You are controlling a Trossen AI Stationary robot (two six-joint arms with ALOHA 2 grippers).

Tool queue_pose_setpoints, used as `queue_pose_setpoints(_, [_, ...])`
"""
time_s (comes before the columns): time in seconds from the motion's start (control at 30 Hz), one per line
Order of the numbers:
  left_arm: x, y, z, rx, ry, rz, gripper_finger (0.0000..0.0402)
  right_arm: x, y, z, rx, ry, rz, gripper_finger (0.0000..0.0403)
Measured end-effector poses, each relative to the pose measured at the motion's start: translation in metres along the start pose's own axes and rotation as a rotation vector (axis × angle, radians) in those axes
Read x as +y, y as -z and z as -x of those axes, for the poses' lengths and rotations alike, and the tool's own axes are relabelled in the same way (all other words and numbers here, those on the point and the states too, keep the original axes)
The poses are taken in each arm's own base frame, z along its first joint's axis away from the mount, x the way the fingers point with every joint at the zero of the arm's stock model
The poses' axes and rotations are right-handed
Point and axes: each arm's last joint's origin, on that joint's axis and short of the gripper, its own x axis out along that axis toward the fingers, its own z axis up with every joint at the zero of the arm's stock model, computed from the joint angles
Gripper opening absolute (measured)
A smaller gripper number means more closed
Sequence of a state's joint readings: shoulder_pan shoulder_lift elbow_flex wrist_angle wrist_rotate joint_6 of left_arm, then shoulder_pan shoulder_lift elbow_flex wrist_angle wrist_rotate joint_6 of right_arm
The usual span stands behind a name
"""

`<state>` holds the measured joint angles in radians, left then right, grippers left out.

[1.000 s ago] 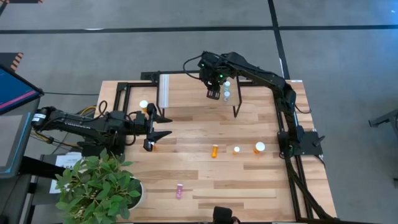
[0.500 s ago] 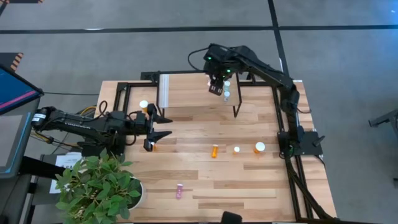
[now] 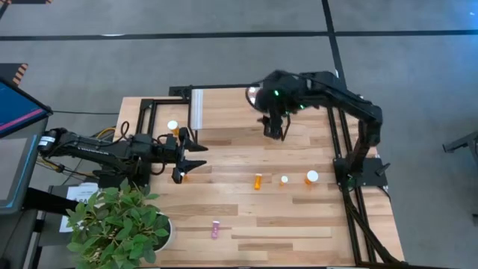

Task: Pick and place medicine bottles onto shelf by color
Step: Align the small pink pill bottle with the other small pink pill bottles on the shelf

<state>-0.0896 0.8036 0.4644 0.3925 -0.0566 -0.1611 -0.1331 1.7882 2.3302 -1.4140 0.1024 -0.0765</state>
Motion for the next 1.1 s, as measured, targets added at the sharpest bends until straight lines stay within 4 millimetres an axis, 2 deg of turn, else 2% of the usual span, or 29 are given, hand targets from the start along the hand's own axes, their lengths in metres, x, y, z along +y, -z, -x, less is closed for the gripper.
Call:
queue_pose_setpoints(0.2, [-0.005,0.003,0.0,0.023,0.025,0.03,0.021,0.046,-0.002,0.006,-0.028,-0.085,0.071,0.0217])
queue_pose_setpoints(0.3, [-0.01,0.004,0.001,0.029,0.042,0.037,0.021,0.065,0.001,-0.005,-0.039,-0.096,0.105,0.0217])
queue_pose_setpoints(0.37, [-0.013,0.004,0.001,0.03,0.045,0.039,0.021,0.077,0.01,-0.018,-0.021,-0.112,0.129,0.0217])
queue_pose_setpoints(0.5, [-0.019,0.006,0.002,0.037,0.034,0.037,0.021,0.088,0.047,-0.034,-0.071,-0.137,0.097,0.0217])
queue_pose_setpoints(0.63, [-0.022,0.008,0.003,0.045,-0.003,0.033,0.021,0.095,0.102,-0.051,-0.207,-0.177,-0.001,0.0217])
queue_pose_setpoints(0.73, [-0.019,0.012,0.001,0.063,-0.114,0.022,0.021,0.105,0.142,-0.061,-0.345,-0.232,-0.072,0.0217])
queue_pose_setpoints(0.83, [-0.015,0.019,-0.003,0.091,-0.217,0.038,0.021,0.118,0.172,-0.072,-0.437,-0.238,-0.1,0.0217])
queue_pose_setpoints(0.9, [-0.014,0.023,-0.007,0.109,-0.216,0.091,0.021,0.125,0.186,-0.075,-0.475,-0.228,-0.098,0.0217])
queue_pose_setpoints(1.0, [-0.015,0.028,-0.016,0.176,-0.242,0.186,0.0207,0.136,0.196,-0.075,-0.506,-0.216,-0.091,0.0217])
queue_pose_setpoints(1.1, [-0.018,0.039,-0.028,0.339,-0.274,0.229,0.0194,0.146,0.198,-0.074,-0.523,-0.197,-0.079,0.0217])
